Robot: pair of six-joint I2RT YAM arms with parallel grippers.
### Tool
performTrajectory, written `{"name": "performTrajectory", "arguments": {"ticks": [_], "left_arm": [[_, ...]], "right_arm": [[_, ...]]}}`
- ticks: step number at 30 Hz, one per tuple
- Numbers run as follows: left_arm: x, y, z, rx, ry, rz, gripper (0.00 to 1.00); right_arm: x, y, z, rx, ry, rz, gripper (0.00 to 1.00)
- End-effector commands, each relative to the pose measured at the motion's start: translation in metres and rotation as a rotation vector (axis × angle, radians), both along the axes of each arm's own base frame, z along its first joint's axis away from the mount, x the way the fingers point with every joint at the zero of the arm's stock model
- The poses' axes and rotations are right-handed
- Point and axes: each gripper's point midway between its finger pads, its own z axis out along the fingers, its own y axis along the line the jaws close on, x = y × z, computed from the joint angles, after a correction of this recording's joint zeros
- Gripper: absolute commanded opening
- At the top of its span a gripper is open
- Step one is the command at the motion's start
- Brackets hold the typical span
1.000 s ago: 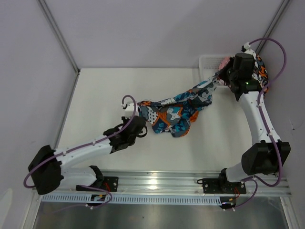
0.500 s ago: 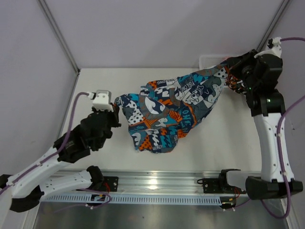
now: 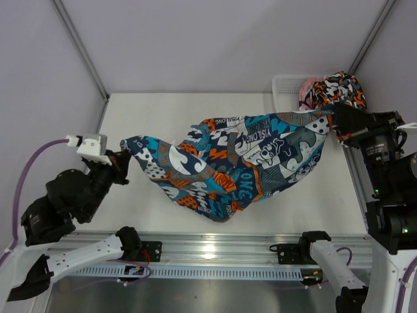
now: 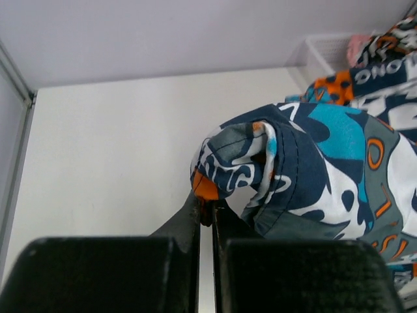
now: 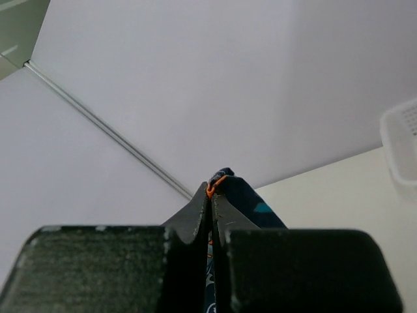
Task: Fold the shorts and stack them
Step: Flatten the shorts out
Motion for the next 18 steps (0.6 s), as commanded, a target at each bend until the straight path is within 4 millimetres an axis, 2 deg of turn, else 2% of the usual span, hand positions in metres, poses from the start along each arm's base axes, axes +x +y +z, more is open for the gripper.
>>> {"name": "performTrajectory", "arguments": {"ticks": [1,4,8,9,11,13,17,18], "left_arm": [[-0.011,0.005,0.022,-0.053,-0.111,-0.076,0.00],[-0.015,0.004,0.026,-0.093,-0.143,-0.107,0.00],[-0.002,-0.015,0.009,-0.035,-0.091,-0.097,0.00],[0.003,-0.013,0.004,-0.032,-0.067,-0.054,0.00],[0.012,-0.021,-0.007,-0.015,-0.025,-0.011,0.00],[0.019,-0.029,-0.018,0.016,0.003,0.001,0.00],[0.033,-0.052,-0.040,0.048,0.065,-0.032,0.00],[0.044,-0.048,-0.044,0.045,0.078,0.000,0.00]], "right_arm": [[-0.019,0.006,-0.005,0.043,0.012,0.047,0.00],[-0.028,0.008,-0.015,0.072,0.046,0.063,0.00],[-0.008,0.011,-0.049,0.078,0.137,0.072,0.00],[0.004,0.012,-0.063,0.082,0.178,0.073,0.00],[0.016,0.014,-0.075,0.086,0.202,0.080,0.00],[0.036,0.017,-0.099,0.089,0.265,0.087,0.00],[0.077,0.021,-0.128,0.086,0.330,0.095,0.00],[0.085,0.022,-0.132,0.081,0.340,0.098,0.00]]}}
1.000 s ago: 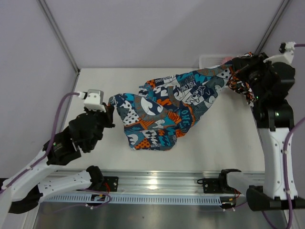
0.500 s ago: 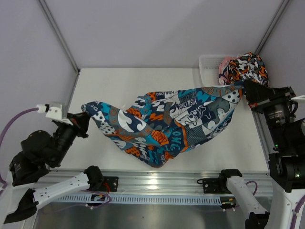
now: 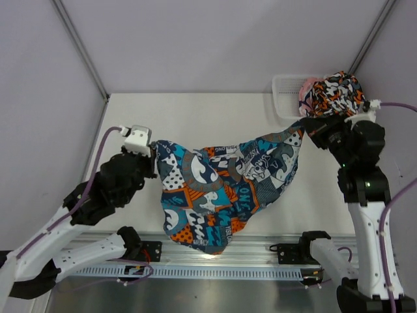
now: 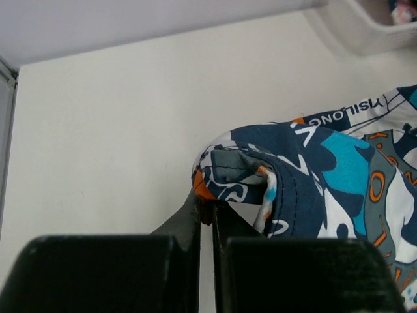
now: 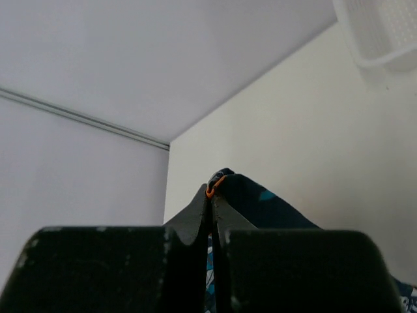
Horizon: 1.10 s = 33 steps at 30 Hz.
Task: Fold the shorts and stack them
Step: Flatten the shorts out
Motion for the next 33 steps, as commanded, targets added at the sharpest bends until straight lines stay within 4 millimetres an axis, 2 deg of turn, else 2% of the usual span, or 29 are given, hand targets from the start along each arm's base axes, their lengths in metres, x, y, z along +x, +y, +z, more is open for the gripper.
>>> {"name": "performTrajectory", "arguments": {"ticks": [1,2,3,4,6,7,8,9,10,11,12,13,14,15,16,18,20,21,22,23,24,25,27,28,29,30,31,32,33], "left_arm": [[0.024,-0.009,-0.006,-0.049,0.034,0.024,0.00],[0.028,-0.019,-0.013,-0.068,0.068,-0.027,0.00],[0.040,-0.010,-0.014,-0.087,0.069,0.012,0.00],[0.045,-0.015,-0.020,-0.094,0.092,-0.009,0.00],[0.058,-0.006,-0.029,-0.094,0.119,0.038,0.00],[0.061,-0.005,-0.033,-0.090,0.134,0.045,0.00],[0.063,-0.003,-0.039,-0.087,0.156,0.051,0.00],[0.064,-0.003,-0.045,-0.079,0.176,0.052,0.00],[0.063,-0.002,-0.063,-0.072,0.211,0.061,0.00],[0.064,0.000,-0.069,-0.076,0.222,0.071,0.00],[0.064,0.000,-0.071,-0.093,0.214,0.071,0.00],[0.062,0.001,-0.097,-0.080,0.262,0.072,0.00],[0.063,0.002,-0.104,-0.111,0.279,0.079,0.00],[0.061,0.003,-0.121,-0.112,0.317,0.080,0.00],[0.060,0.001,-0.129,-0.139,0.344,0.083,0.00],[0.054,-0.002,-0.159,-0.153,0.432,0.085,0.00],[0.048,0.000,-0.186,-0.183,0.517,0.138,0.00],[0.046,0.000,-0.191,-0.211,0.528,0.152,0.00],[0.045,-0.003,-0.192,-0.258,0.528,0.157,0.00],[0.039,-0.001,-0.209,-0.274,0.542,0.169,0.00],[0.038,0.002,-0.202,-0.307,0.506,0.183,0.00],[0.039,0.008,-0.201,-0.323,0.481,0.216,0.00],[0.035,0.016,-0.201,-0.334,0.446,0.241,0.00],[0.034,0.020,-0.206,-0.321,0.445,0.250,0.00],[0.034,0.022,-0.208,-0.315,0.449,0.254,0.00],[0.035,0.022,-0.211,-0.306,0.465,0.262,0.00],[0.036,0.018,-0.210,-0.304,0.474,0.245,0.00],[0.037,0.016,-0.213,-0.300,0.484,0.241,0.00],[0.039,0.015,-0.212,-0.303,0.482,0.237,0.00]], "right_arm": [[0.032,0.005,0.001,0.006,-0.024,0.021,0.00],[0.048,0.005,-0.007,-0.001,-0.002,0.021,0.00],[0.056,0.006,-0.010,-0.002,0.005,0.025,0.00],[0.064,0.007,-0.010,-0.002,0.007,0.025,0.00],[0.087,0.008,-0.021,-0.005,0.040,0.025,0.00],[0.095,0.008,-0.018,-0.007,0.035,0.026,0.00],[0.110,0.009,-0.032,-0.010,0.076,0.023,0.00],[0.118,0.008,-0.037,-0.009,0.086,0.018,0.00],[0.127,0.009,-0.038,-0.008,0.080,0.016,0.00],[0.135,0.009,-0.044,-0.006,0.091,0.011,0.00],[0.149,0.010,-0.060,-0.006,0.126,0.011,0.00],[0.157,0.009,-0.066,-0.009,0.136,-0.001,0.00],[0.165,0.011,-0.069,-0.011,0.133,-0.002,0.00],[0.179,0.012,-0.088,-0.017,0.169,-0.005,0.00],[0.188,0.011,-0.094,-0.025,0.174,-0.022,0.00],[0.202,0.016,-0.104,-0.036,0.185,-0.030,0.00],[0.231,0.020,-0.135,-0.052,0.233,-0.047,0.00],[0.235,0.021,-0.122,-0.049,0.196,-0.049,0.00],[0.251,0.024,-0.143,-0.057,0.233,-0.046,0.00],[0.261,0.027,-0.148,-0.061,0.243,-0.037,0.00],[0.276,0.037,-0.123,-0.056,0.190,-0.012,0.00],[0.292,0.042,-0.155,-0.079,0.263,0.005,0.00],[0.310,0.058,-0.158,-0.101,0.262,0.019,0.00],[0.322,0.065,-0.138,-0.104,0.220,0.024,0.00],[0.336,0.072,-0.165,-0.126,0.257,0.043,0.04],[0.341,0.085,-0.168,-0.132,0.258,0.095,0.25],[0.344,0.096,-0.141,-0.150,0.237,0.130,0.71],[0.352,0.103,-0.170,-0.220,0.289,0.161,0.82],[0.343,0.098,-0.181,-0.275,0.374,0.147,0.90]]}}
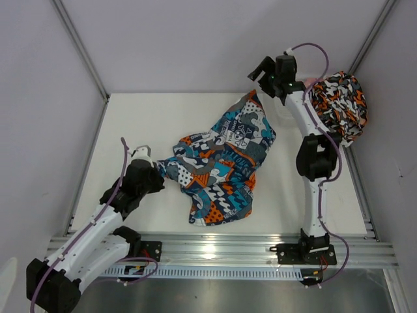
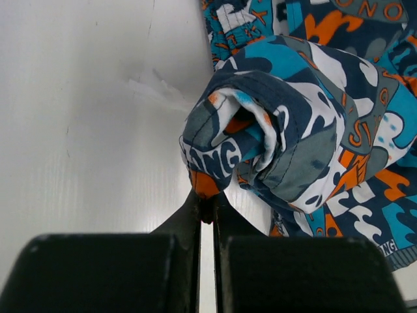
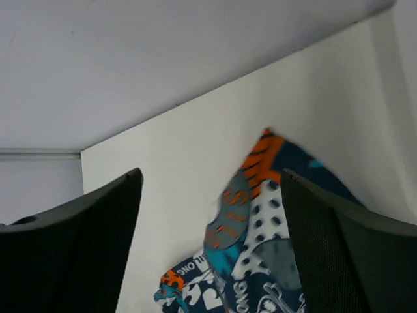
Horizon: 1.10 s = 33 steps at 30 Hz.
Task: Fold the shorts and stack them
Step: Flatten the shorts out
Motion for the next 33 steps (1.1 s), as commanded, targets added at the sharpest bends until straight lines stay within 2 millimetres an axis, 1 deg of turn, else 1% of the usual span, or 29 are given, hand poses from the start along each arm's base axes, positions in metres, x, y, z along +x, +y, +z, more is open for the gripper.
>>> {"name": "performTrajectory", "arguments": {"ticks": [1,3,4,5,6,7,8,9,10,11,13,14,15,16,17,18,19,20,22,23,24,25,26,27,28,29,31,32,33], "left_arm": [[0.017,-0.008,0.013,-0.049,-0.050,0.010,0.00],[0.021,-0.011,0.015,-0.051,-0.063,-0.004,0.00],[0.025,-0.014,0.019,-0.057,-0.076,-0.011,0.00],[0.026,-0.014,0.020,-0.053,-0.077,-0.014,0.00],[0.030,-0.015,0.026,-0.049,-0.092,-0.019,0.00],[0.035,-0.016,0.029,-0.045,-0.098,-0.018,0.00],[0.039,-0.017,0.034,-0.042,-0.111,-0.015,0.00],[0.042,-0.017,0.035,-0.034,-0.120,-0.017,0.00],[0.049,-0.019,0.042,-0.037,-0.138,-0.014,0.00],[0.053,-0.017,0.044,-0.026,-0.145,-0.005,0.00],[0.059,-0.019,0.045,-0.023,-0.148,-0.002,0.00],[0.063,-0.020,0.048,-0.028,-0.155,0.007,0.00],[0.067,-0.021,0.050,-0.034,-0.160,0.010,0.00],[0.070,-0.024,0.048,-0.038,-0.155,0.006,0.00],[0.071,-0.025,0.049,-0.047,-0.156,0.007,0.00],[0.074,-0.026,0.050,-0.052,-0.164,0.010,0.00],[0.076,-0.026,0.049,-0.050,-0.162,0.015,0.00],[0.077,-0.026,0.050,-0.052,-0.168,0.019,0.00],[0.080,-0.025,0.050,-0.045,-0.174,0.027,0.00],[0.081,-0.025,0.052,-0.043,-0.179,0.027,0.00],[0.082,-0.024,0.053,-0.039,-0.181,0.033,0.00],[0.082,-0.024,0.051,-0.034,-0.178,0.035,0.00],[0.082,-0.023,0.051,-0.031,-0.180,0.038,0.00],[0.083,-0.022,0.051,-0.030,-0.181,0.042,0.00],[0.083,-0.021,0.051,-0.026,-0.183,0.049,0.00],[0.083,-0.020,0.050,-0.026,-0.183,0.049,0.00],[0.083,-0.020,0.050,-0.026,-0.185,0.053,0.00],[0.082,-0.019,0.050,-0.025,-0.185,0.055,0.00],[0.083,-0.019,0.052,-0.029,-0.194,0.057,0.00]], "right_arm": [[-0.013,0.023,0.020,-0.162,0.030,0.102,0.93],[-0.029,0.023,0.036,-0.242,-0.001,0.140,0.94],[-0.046,0.026,0.004,-0.277,0.067,0.174,0.93],[-0.068,0.023,0.042,-0.308,-0.015,0.199,0.92],[-0.077,0.027,0.052,-0.320,-0.068,0.221,0.91],[-0.107,0.039,0.014,-0.330,-0.001,0.308,0.88],[-0.126,0.047,0.018,-0.339,-0.028,0.360,0.86],[-0.152,0.052,0.048,-0.363,-0.116,0.405,0.82],[-0.179,0.073,0.044,-0.383,-0.120,0.471,0.81],[-0.210,0.075,0.031,-0.416,-0.100,0.514,0.81],[-0.246,0.090,0.016,-0.447,-0.068,0.562,0.77],[-0.280,0.109,-0.009,-0.451,-0.026,0.637,0.76],[-0.300,0.114,-0.003,-0.444,-0.049,0.655,0.73],[-0.317,0.120,-0.009,-0.447,-0.046,0.676,0.71],[-0.349,0.135,-0.028,-0.470,-0.026,0.735,0.68],[-0.365,0.139,-0.026,-0.465,-0.030,0.726,0.66],[-0.381,0.145,-0.031,-0.477,-0.026,0.742,0.66],[-0.411,0.156,-0.044,-0.527,-0.021,0.785,0.66],[-0.438,0.164,-0.053,-0.552,0.001,0.787,0.66],[-0.446,0.163,-0.060,-0.599,0.004,0.765,0.66],[-0.470,0.174,-0.064,-0.616,-0.004,0.810,0.66],[-0.479,0.179,-0.073,-0.628,0.014,0.805,0.65],[-0.487,0.182,-0.077,-0.644,0.013,0.805,0.65],[-0.500,0.189,-0.081,-0.667,-0.004,0.822,0.65],[-0.504,0.196,-0.091,-0.684,0.014,0.822,0.65],[-0.508,0.199,-0.098,-0.705,0.027,0.825,0.65],[-0.513,0.210,-0.106,-0.725,0.033,0.830,0.66],[-0.514,0.215,-0.121,-0.755,0.055,0.830,0.66],[-0.514,0.219,-0.125,-0.762,0.055,0.834,0.65]]}}
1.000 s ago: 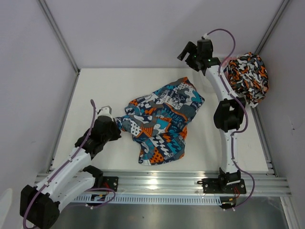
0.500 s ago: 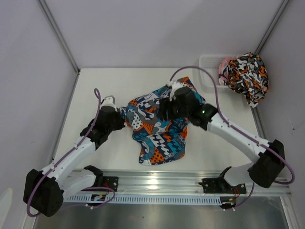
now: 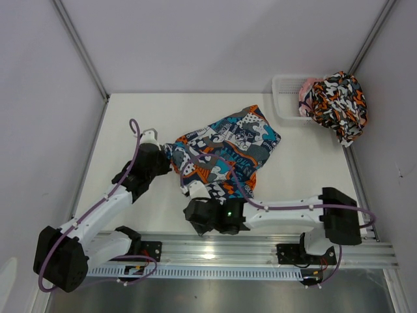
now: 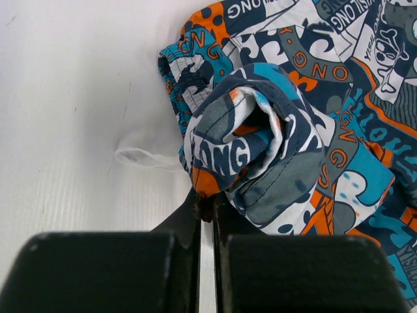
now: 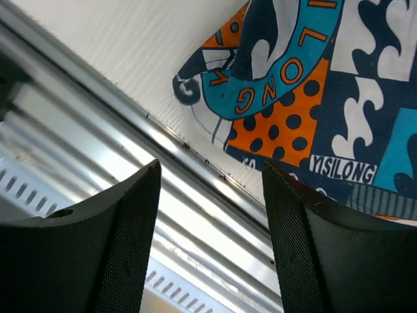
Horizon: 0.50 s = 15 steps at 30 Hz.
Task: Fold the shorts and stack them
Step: Flatten the shorts out
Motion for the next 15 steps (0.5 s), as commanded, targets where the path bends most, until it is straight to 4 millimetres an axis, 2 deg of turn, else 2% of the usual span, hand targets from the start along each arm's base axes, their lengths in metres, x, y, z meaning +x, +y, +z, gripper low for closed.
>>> {"name": "performTrajectory", "arguments": {"ticks": [1,2,5,11,15], "left_arm": [[0.015,0.002,0.029,-0.026,-0.097,0.033,0.00],[0.016,0.004,0.029,-0.024,-0.098,0.038,0.00],[0.015,0.007,0.027,-0.015,-0.097,0.051,0.00],[0.017,0.007,0.025,-0.016,-0.103,0.058,0.00],[0.021,0.009,0.025,-0.009,-0.109,0.070,0.00]], "right_arm": [[0.012,0.017,-0.008,-0.007,-0.050,-0.086,0.65],[0.014,0.023,-0.009,0.006,-0.055,-0.088,0.64],[0.023,0.023,-0.032,-0.047,-0.069,-0.122,0.61],[0.036,0.018,-0.049,-0.062,-0.097,-0.160,0.57],[0.038,0.012,-0.052,-0.058,-0.106,-0.161,0.23]]}}
